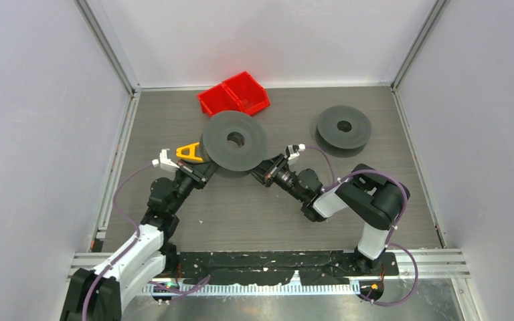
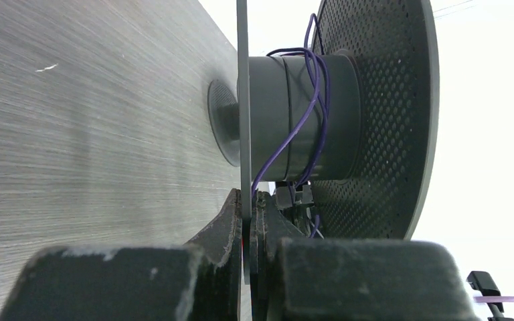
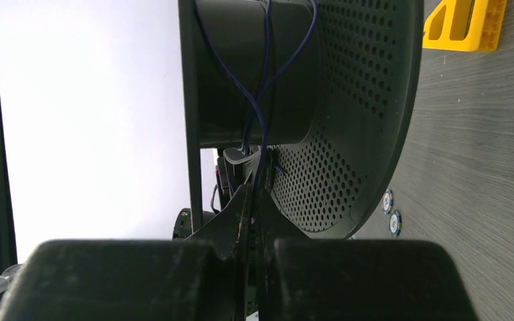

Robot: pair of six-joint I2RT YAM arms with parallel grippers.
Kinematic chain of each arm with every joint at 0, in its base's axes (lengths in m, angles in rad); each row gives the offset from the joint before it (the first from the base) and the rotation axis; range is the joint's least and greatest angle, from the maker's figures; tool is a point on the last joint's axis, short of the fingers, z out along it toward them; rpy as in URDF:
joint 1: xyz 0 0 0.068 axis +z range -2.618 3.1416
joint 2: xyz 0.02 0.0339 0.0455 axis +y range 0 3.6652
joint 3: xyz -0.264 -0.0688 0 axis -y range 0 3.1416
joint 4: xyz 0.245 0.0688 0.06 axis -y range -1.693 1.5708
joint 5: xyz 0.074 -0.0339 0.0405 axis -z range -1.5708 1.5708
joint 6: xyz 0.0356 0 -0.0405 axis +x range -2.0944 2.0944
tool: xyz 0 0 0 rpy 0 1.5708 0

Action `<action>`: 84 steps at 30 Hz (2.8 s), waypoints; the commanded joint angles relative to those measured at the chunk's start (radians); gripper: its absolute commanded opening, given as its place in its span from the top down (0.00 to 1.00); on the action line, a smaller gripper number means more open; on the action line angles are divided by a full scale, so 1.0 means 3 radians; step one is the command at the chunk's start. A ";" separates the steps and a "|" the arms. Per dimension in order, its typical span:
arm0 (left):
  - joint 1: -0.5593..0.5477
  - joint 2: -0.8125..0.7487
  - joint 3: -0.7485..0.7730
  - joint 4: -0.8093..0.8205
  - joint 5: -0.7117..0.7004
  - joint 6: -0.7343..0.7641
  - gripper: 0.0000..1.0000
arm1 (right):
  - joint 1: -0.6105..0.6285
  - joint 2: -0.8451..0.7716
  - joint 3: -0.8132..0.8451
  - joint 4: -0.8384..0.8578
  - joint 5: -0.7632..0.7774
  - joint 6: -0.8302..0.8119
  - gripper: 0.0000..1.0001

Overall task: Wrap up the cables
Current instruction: Wrap the cable around the cable reel.

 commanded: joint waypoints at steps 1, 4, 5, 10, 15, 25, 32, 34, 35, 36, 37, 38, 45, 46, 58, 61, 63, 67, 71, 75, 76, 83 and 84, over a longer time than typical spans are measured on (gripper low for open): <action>-0.0059 0.0168 0.0167 0.0783 0.0107 -0.0086 1.00 | -0.0076 -0.0028 -0.0007 0.0458 -0.0091 0.0133 0.90; -0.0083 0.0217 0.0183 0.0786 0.0083 -0.0133 1.00 | -0.0108 0.0078 0.0000 0.0441 -0.0150 0.0237 0.89; -0.0084 0.0229 0.0152 0.0829 0.0047 -0.0237 1.00 | -0.0111 0.0096 0.0006 0.0424 -0.0181 0.0201 0.90; -0.0084 0.0316 0.0192 0.0918 0.0088 -0.0310 1.00 | -0.0120 0.0233 -0.0050 0.0485 -0.0138 0.0180 0.90; -0.0093 0.0348 0.0176 0.0916 0.0062 -0.0381 1.00 | -0.0133 0.0166 -0.0087 0.0445 -0.0091 0.0102 0.81; -0.0115 0.0427 0.0104 0.1050 -0.0040 -0.0604 1.00 | -0.0131 -0.0006 -0.0211 0.0257 -0.0030 -0.0081 0.76; -0.0111 0.0463 0.0103 0.1078 -0.0109 -0.0704 1.00 | -0.0134 -0.0208 -0.0299 0.0100 -0.0040 -0.0316 0.76; -0.0110 0.0480 0.0101 0.1105 -0.0110 -0.0728 1.00 | -0.0134 -0.0280 -0.0316 0.0034 -0.0048 -0.0399 0.76; -0.0110 0.0490 0.0103 0.1119 -0.0113 -0.0736 1.00 | -0.0134 -0.0303 -0.0325 -0.0025 -0.0052 -0.0443 0.75; -0.0114 0.0499 0.0098 0.1122 -0.0114 -0.0745 1.00 | -0.0134 -0.0347 -0.0330 -0.0042 -0.0054 -0.0469 0.75; -0.0114 0.0502 0.0096 0.1128 -0.0115 -0.0753 1.00 | -0.0132 -0.0365 -0.0333 -0.0074 -0.0056 -0.0512 0.75; -0.0115 0.0506 0.0098 0.1134 -0.0114 -0.0756 1.00 | -0.0133 -0.0397 -0.0336 -0.0090 -0.0059 -0.0526 0.75; -0.0110 0.0482 0.0061 0.1161 -0.0145 -0.0788 1.00 | -0.0130 -0.0536 -0.0440 -0.0204 -0.0141 -0.0733 0.71; -0.0110 0.0471 0.0060 0.1157 -0.0148 -0.0784 1.00 | -0.0131 -0.0546 -0.0456 -0.0209 -0.0146 -0.0782 0.71; -0.0102 0.0367 0.0078 0.1069 -0.0100 -0.0775 1.00 | -0.0164 -0.1123 -0.0625 -0.0645 -0.0397 -0.1749 0.67; -0.0077 0.0264 0.0098 0.0913 -0.0042 -0.0732 1.00 | -0.0169 -0.1559 -0.0547 -0.1181 -0.0653 -0.2372 0.66; -0.0066 0.0177 0.0128 0.0795 -0.0009 -0.0670 1.00 | -0.0170 -0.1845 -0.0452 -0.2039 -0.0712 -0.2730 0.64; -0.0054 -0.0017 0.0226 0.0460 0.0081 -0.0570 1.00 | -0.0171 -0.2323 -0.0305 -0.2995 -0.0744 -0.3427 0.60; -0.0048 -0.0158 0.0393 0.0089 0.0247 -0.0417 1.00 | -0.0173 -0.2687 -0.0056 -0.3763 -0.0845 -0.3856 0.57; -0.0031 -0.0229 0.0536 -0.0181 0.0466 -0.0345 1.00 | -0.0165 -0.2946 0.0250 -0.4452 -0.0778 -0.4319 0.53; -0.0024 -0.0242 0.0565 -0.0243 0.0516 -0.0339 1.00 | -0.0163 -0.2994 0.0300 -0.4546 -0.0786 -0.4386 0.53; 0.0125 -0.0256 0.0771 -0.0732 0.0837 -0.0238 1.00 | -0.0138 -0.3034 0.0639 -0.5200 -0.1125 -0.4742 0.50; 0.0159 -0.0242 0.0805 -0.0782 0.0897 -0.0219 1.00 | -0.0131 -0.3035 0.0677 -0.5330 -0.1194 -0.4824 0.49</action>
